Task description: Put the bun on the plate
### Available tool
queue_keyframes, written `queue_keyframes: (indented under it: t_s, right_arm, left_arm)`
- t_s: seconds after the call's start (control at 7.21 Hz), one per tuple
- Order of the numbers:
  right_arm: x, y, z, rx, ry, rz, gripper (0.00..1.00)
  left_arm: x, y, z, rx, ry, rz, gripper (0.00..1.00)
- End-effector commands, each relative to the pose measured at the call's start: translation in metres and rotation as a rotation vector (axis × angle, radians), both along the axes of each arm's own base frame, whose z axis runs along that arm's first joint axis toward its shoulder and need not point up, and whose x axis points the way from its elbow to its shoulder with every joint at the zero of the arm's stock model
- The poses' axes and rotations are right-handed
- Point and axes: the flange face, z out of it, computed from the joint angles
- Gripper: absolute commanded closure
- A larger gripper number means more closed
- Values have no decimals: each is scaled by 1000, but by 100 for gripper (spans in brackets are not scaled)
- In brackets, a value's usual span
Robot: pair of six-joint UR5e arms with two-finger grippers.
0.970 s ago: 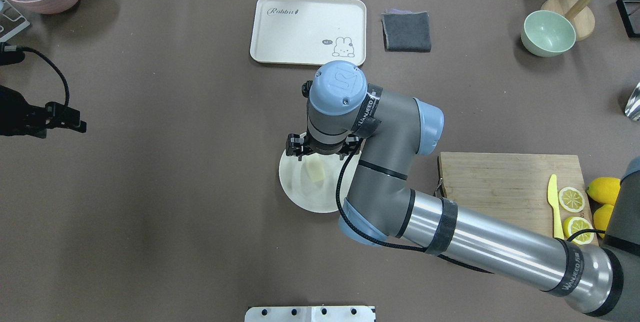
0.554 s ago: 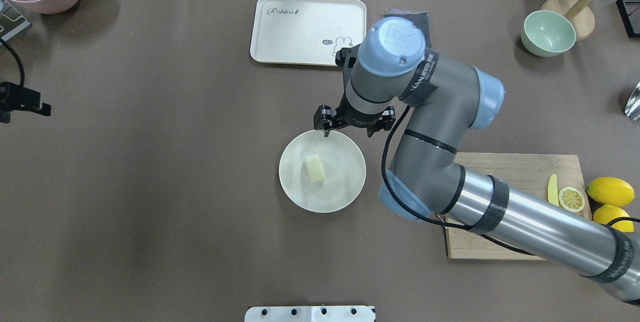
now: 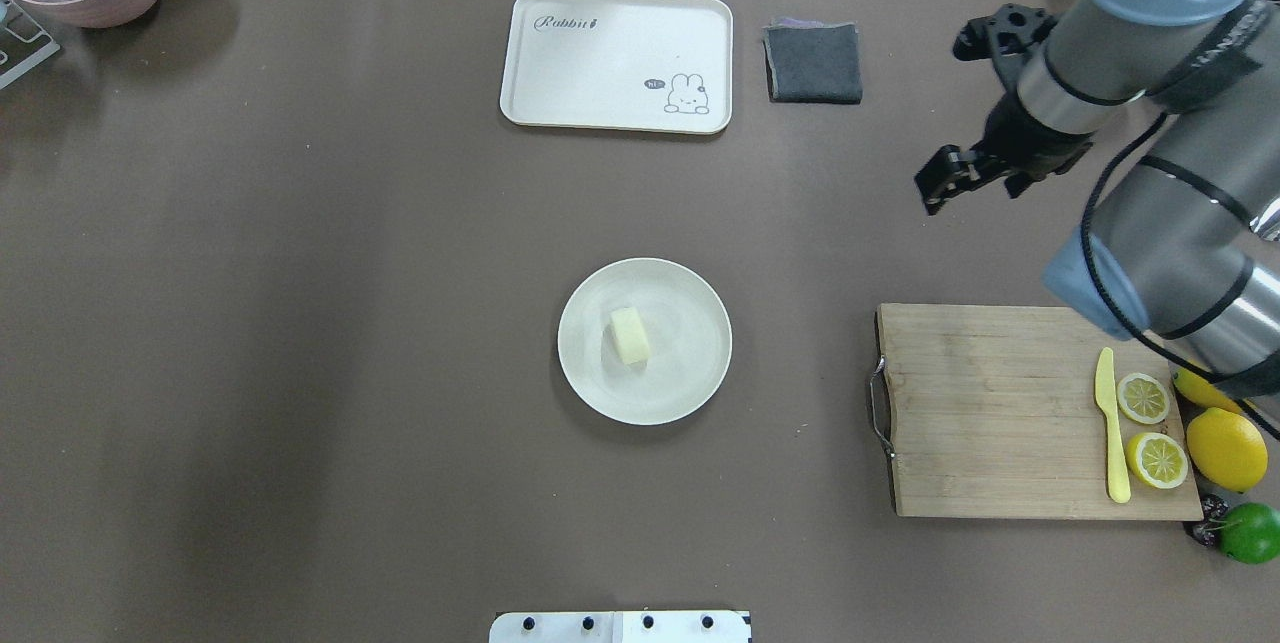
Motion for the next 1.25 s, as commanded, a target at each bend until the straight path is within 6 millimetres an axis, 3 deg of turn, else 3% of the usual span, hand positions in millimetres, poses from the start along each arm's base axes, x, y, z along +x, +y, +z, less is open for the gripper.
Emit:
queue_keyframes:
  t_s: [0.0, 0.14, 0.28, 0.42, 0.55, 0.83, 0.97, 1.11]
  right_arm:
    - [110, 7, 98, 25, 43, -68, 0]
    - [154, 9, 129, 23, 23, -81, 0]
    - [194, 7, 176, 14, 42, -98, 0]
    - [235, 18, 223, 14, 55, -126, 0]
    - [267, 32, 250, 3, 50, -123, 0]
    - [311, 39, 288, 1, 49, -119, 0]
    - [321, 45, 289, 0, 44, -103, 0]
    - [321, 51, 294, -9, 47, -103, 0]
  left_arm:
    - [-31, 37, 37, -24, -25, -1, 3]
    - [-32, 41, 54, -16, -37, 36, 3]
    - [-32, 39, 61, -21, -37, 44, 3]
    - [-32, 39, 60, -20, -37, 44, 3]
    - [-33, 41, 70, -35, -39, 42, 3]
    - [-58, 37, 71, -36, -36, -31, 3]
    - [-65, 36, 59, -11, -33, -49, 3]
    - [-64, 28, 59, -4, -34, -49, 3]
